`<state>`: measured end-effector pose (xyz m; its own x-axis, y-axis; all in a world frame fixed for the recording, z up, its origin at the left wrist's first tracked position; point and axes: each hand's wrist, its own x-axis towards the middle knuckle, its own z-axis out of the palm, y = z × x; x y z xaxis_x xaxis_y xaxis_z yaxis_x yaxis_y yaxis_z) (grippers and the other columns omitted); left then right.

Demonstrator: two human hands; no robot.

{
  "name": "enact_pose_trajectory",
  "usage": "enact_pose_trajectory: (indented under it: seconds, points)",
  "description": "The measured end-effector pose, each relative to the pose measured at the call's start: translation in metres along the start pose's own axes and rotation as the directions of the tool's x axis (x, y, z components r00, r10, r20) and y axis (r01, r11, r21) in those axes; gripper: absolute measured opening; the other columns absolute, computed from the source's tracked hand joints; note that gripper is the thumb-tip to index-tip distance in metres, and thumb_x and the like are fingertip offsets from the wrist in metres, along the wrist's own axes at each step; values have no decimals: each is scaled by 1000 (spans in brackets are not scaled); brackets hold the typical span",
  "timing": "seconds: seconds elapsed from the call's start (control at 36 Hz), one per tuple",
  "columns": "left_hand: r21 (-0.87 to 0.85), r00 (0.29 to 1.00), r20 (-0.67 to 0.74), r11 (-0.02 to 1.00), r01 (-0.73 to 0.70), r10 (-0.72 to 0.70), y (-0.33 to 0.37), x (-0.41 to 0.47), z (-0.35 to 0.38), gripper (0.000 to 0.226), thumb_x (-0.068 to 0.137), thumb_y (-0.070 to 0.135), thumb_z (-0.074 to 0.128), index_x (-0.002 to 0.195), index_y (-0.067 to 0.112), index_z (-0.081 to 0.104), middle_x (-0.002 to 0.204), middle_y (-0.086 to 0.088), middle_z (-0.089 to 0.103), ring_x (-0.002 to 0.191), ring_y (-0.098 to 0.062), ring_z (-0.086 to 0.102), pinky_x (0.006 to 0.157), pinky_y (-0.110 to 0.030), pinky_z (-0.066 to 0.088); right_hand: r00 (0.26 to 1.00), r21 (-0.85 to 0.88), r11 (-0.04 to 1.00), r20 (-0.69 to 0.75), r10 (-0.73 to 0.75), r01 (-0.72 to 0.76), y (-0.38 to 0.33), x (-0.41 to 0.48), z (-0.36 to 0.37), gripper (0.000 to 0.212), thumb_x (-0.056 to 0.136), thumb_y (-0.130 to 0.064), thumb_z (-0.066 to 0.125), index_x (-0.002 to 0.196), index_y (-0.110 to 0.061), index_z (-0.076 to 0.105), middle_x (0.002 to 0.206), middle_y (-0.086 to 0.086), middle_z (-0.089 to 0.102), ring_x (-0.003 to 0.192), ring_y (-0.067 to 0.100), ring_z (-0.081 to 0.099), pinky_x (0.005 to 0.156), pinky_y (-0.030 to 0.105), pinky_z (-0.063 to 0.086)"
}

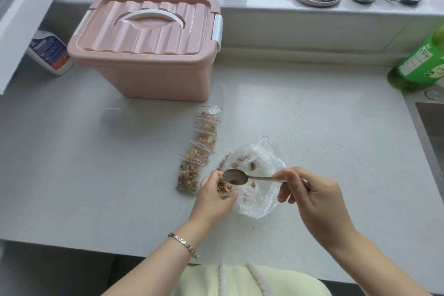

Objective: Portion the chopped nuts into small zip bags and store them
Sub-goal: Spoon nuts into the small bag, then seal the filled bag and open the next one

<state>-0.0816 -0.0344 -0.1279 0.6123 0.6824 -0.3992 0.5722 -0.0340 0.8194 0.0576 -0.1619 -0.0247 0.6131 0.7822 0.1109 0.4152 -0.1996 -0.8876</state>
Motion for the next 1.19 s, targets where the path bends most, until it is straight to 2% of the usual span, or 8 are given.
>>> enact_pose_trajectory:
  seconds: [0.17,0.33,0.44,0.64,0.75,0.89,1.06,1.19]
  points:
    - [-32,1000,-21,999,-15,14,0,-6,-3,26,78,22,69,90,34,50,113,3,55,98,0,54,84,-17,50,917,227,926,-200,347,-301,17,1,-11,44,91,-51,41,77,-17,65,51,2,63,43,6,52,47,13,42]
    - [-134,986,-165,990,-43,20,10,-19,-13,25,79,12,70,87,25,51,103,-5,57,88,-2,59,71,-10,49,722,404,679,-64,689,-613,62,-6,3,37,98,-29,38,84,-5,61,47,1,61,44,11,62,40,15,45]
    - [-126,937,-343,992,19,-61,16,-33,-28,24,80,19,69,84,25,46,87,-3,59,66,-8,63,58,-12,47,651,404,580,50,758,-707,71,-14,12,29,97,-27,42,84,-11,63,57,5,64,50,12,65,45,18,50]
    - [5,892,-384,965,262,-240,-4,-20,-58,26,84,34,62,82,25,37,80,-7,66,41,-15,58,48,-24,40,651,278,626,-6,759,-728,80,-16,14,17,91,-18,55,89,-3,64,65,9,53,56,20,53,53,27,45]
    - [48,909,-352,966,254,-221,-13,-5,-59,33,80,29,69,92,22,39,98,-8,60,70,-14,60,53,-18,41,654,268,637,-33,756,-723,84,-14,16,14,90,-17,58,89,-4,61,67,12,57,59,23,58,54,28,46]
    - [96,914,-355,964,246,-198,-18,-6,-56,76,73,23,76,133,12,31,134,-6,38,127,-23,33,104,-33,34,635,246,627,-55,770,-739,92,-15,17,13,85,-14,65,88,-2,61,70,14,63,62,23,64,47,18,52]
    - [65,920,-321,964,258,-224,-30,-16,-60,70,71,27,77,129,16,39,126,-1,45,118,-20,45,97,-31,41,627,98,630,-68,776,-770,94,-20,12,21,81,-20,69,95,-5,64,79,9,68,73,24,67,72,36,54]
    - [35,940,-301,984,176,-158,-27,-17,-76,60,83,34,64,133,18,35,125,5,41,118,-12,41,91,-22,33,702,-239,672,-68,708,-701,82,-17,6,28,85,-25,63,110,-11,60,105,7,64,96,22,57,79,32,41]
